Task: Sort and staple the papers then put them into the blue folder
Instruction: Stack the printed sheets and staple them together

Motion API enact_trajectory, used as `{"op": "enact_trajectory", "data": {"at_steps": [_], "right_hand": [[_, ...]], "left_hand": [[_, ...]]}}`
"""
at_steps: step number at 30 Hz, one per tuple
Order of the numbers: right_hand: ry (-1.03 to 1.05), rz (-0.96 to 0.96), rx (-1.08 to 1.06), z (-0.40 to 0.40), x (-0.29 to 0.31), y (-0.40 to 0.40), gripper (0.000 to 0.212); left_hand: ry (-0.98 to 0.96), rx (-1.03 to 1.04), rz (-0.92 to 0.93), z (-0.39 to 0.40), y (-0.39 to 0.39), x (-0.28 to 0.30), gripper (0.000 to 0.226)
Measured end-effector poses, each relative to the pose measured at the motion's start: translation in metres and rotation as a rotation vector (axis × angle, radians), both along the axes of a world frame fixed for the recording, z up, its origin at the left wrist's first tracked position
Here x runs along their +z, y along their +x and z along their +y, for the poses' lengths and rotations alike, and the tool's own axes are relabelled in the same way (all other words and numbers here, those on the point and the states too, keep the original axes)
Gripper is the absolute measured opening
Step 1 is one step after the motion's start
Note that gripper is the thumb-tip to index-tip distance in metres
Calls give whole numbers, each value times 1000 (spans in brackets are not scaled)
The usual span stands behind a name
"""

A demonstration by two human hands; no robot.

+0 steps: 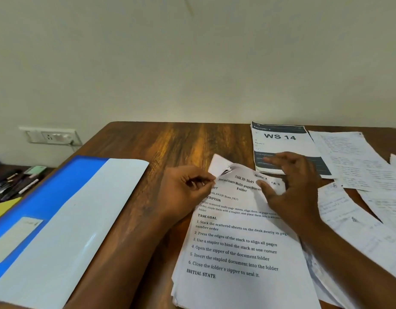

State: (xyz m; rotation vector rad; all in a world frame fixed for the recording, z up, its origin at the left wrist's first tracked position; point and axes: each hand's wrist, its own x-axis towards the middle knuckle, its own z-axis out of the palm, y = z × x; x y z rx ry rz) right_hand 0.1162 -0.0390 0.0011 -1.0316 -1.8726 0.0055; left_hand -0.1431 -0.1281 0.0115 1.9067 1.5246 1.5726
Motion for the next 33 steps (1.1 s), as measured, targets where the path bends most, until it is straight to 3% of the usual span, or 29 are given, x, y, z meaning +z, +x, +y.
{"op": "enact_trajectory", "data": {"at_steps": [2, 5, 9, 20, 30, 33], "right_hand": [[-10, 97, 129, -16, 10, -9, 30], [-398, 385, 376, -36, 17, -25, 27], [-582, 494, 482, -36, 9, -33, 22], [-615, 543, 497, -33, 3, -34, 13], [-625, 581, 500, -33, 1, -33, 10], [-616, 596, 559, -34, 1, -34, 14]], "left_hand": [[102, 2, 148, 1, 6, -1, 12], [188, 5, 333, -1, 16, -2, 9], [195, -3, 397, -4, 19, -2, 6], [-29, -97, 17, 0, 21, -8, 16], [-111, -168, 22, -5, 27, -8, 13], [-117, -209, -109, -5, 31, -4, 13]]}}
